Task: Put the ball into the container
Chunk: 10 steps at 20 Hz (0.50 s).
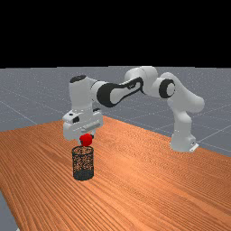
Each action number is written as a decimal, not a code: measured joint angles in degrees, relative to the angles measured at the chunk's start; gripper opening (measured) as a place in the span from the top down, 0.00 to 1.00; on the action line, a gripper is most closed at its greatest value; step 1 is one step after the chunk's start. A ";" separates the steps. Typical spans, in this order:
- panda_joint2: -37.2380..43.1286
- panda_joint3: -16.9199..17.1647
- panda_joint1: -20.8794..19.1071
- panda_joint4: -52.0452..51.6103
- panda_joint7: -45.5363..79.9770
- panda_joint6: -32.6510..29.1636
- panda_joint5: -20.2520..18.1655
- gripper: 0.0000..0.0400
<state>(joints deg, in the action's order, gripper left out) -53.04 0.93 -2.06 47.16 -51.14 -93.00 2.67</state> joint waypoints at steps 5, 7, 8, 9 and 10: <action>-2.69 0.27 -2.86 -3.49 -4.83 1.09 0.20 0.30; -5.04 0.03 -4.59 -7.76 -5.70 3.16 -0.76 0.30; -4.52 0.63 -4.58 -6.57 -5.38 2.47 -0.09 0.17; -6.09 0.74 -5.22 -9.42 -6.10 3.80 -0.10 0.10; -6.12 0.77 -5.29 -9.41 -6.10 3.80 -0.09 0.06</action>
<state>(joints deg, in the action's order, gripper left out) -59.16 1.70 -7.35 37.76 -57.24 -89.19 2.58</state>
